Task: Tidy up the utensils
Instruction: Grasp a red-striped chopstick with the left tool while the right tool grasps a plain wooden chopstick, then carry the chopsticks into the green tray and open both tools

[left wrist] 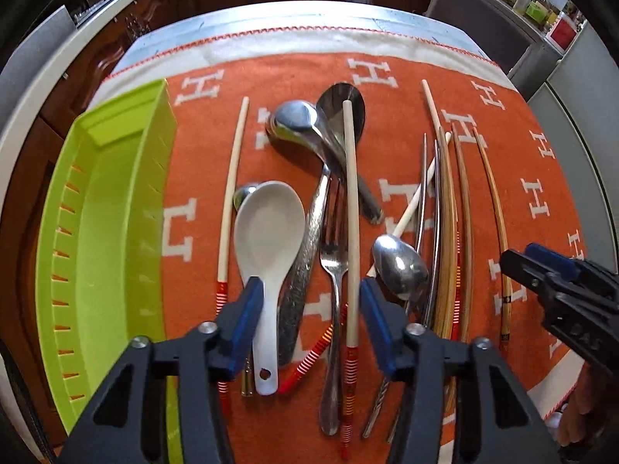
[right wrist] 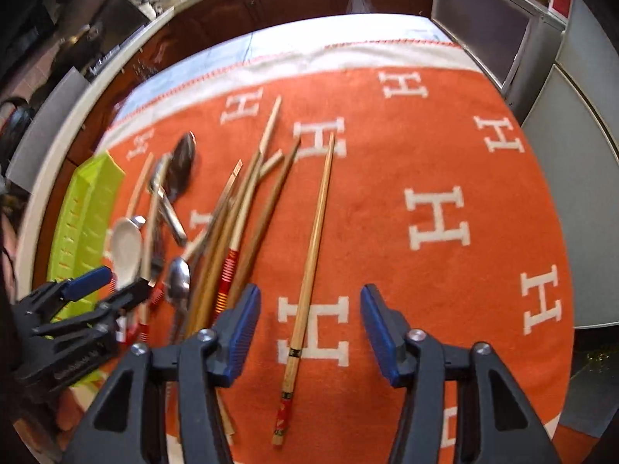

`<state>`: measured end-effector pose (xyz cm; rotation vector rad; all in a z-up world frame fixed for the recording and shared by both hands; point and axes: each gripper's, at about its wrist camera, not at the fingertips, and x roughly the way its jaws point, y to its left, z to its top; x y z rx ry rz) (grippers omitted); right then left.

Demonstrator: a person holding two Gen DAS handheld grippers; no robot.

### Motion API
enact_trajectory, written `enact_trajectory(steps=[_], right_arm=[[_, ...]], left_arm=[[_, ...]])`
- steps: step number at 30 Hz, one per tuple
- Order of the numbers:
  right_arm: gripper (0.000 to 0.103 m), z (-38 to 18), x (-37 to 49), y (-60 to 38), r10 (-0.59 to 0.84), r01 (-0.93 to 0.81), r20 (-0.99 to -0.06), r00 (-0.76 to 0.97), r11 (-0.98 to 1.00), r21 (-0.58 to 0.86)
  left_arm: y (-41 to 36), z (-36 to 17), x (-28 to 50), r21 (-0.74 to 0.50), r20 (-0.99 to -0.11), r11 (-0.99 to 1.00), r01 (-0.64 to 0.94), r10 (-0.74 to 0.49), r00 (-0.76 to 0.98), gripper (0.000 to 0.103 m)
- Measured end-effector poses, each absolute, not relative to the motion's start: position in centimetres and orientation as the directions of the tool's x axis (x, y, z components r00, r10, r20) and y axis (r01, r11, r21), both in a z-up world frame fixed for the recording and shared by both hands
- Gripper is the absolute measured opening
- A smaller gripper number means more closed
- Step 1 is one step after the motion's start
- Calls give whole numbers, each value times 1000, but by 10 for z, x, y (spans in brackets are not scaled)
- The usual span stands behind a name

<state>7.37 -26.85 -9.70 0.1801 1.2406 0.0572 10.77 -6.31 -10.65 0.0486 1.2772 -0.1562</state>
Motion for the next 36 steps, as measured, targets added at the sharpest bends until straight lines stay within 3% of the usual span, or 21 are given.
enact_trajectory(steps=[3, 10, 11, 12, 13, 14, 22, 32, 36], right_arm=[[31, -102, 71, -263, 92, 46, -936, 341, 992, 114], [29, -104, 65, -248, -3, 8, -925, 380, 1000, 0], [25, -104, 65, -248, -5, 10, -923, 385, 1000, -1], [14, -104, 64, -249, -3, 14, -921, 391, 1000, 3], [8, -103, 65, -250, -2, 22, -921, 390, 1000, 7], [7, -102, 66, -252, 2, 31, -921, 390, 999, 16], [6, -102, 58, -268, 136, 63, -916, 378, 983, 172], [6, -60, 32, -267, 249, 53, -871, 423, 953, 298], [6, -32, 25, -251, 319, -14, -841, 436, 937, 348]], left_arm=[[-59, -110, 105, -74, -954, 988, 134, -109, 278, 39], [-63, -114, 102, -63, -954, 989, 136, -100, 281, 39], [-63, -113, 103, -58, -955, 989, 139, -96, 282, 39], [-64, -112, 102, -52, -954, 988, 143, -92, 285, 28], [-65, -111, 103, -54, -954, 987, 150, -96, 285, 10], [-67, -111, 103, -72, -953, 984, 163, -116, 278, 7], [-71, -92, 95, -60, -935, 982, 181, -119, 334, 4], [-36, -20, 71, -136, -883, 975, 176, -200, 424, 4], [0, 15, 63, -95, -849, 990, 106, -136, 511, 4]])
